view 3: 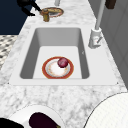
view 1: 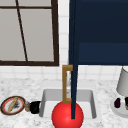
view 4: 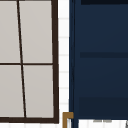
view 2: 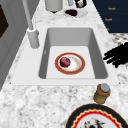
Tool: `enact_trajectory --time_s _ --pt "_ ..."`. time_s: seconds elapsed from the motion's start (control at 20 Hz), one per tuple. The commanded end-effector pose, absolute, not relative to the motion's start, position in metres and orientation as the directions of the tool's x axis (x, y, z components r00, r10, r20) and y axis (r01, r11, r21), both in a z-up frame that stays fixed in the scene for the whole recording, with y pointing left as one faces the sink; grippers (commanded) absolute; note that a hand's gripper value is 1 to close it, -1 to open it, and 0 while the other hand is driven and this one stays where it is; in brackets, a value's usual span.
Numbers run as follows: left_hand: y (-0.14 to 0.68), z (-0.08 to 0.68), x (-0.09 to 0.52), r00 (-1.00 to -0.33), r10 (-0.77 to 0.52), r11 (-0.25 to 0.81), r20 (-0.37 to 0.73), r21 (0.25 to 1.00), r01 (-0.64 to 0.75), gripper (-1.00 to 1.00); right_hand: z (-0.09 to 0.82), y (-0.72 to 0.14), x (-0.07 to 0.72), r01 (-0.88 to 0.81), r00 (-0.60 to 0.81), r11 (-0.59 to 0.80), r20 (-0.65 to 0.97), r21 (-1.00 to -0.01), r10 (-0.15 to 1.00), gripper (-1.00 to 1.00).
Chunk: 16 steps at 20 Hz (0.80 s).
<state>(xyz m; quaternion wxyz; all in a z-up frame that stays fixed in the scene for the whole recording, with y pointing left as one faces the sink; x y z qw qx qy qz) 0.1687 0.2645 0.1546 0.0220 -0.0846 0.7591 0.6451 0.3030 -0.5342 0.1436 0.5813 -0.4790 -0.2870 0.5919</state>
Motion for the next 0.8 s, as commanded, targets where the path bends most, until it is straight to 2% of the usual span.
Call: enact_trajectory --time_s 0.0,0.25,0.5,0.55,0.75 --pt "0.265 0.155 0.169 -0.985 -0.100 0.153 -0.143 0.976 -0.157 0.00 0.113 -0.546 0.311 -0.413 0.114 -0.168 -0.234 -0.895 0.966 1.00" --pt "0.265 0.155 0.169 -0.985 -0.100 0.153 -0.143 0.976 -0.157 0.00 0.074 -0.553 0.328 -0.418 0.133 -0.161 -0.235 -0.894 0.963 1.00" --pt "0.265 0.155 0.169 -0.985 -0.100 0.153 -0.143 0.976 -0.157 0.00 0.092 -0.546 0.359 -0.553 0.123 -0.161 -0.271 -0.817 0.955 1.00" --pt "0.265 0.155 0.169 -0.985 -0.100 0.153 -0.143 0.976 -0.157 0.00 0.095 -0.545 0.359 -0.570 0.121 -0.160 -0.275 -0.806 0.954 -1.00" --pt "0.265 0.155 0.169 -0.985 -0.100 0.153 -0.143 0.976 -0.157 0.00 0.119 -0.547 0.349 -0.655 0.105 -0.139 -0.272 -0.742 0.957 -1.00"
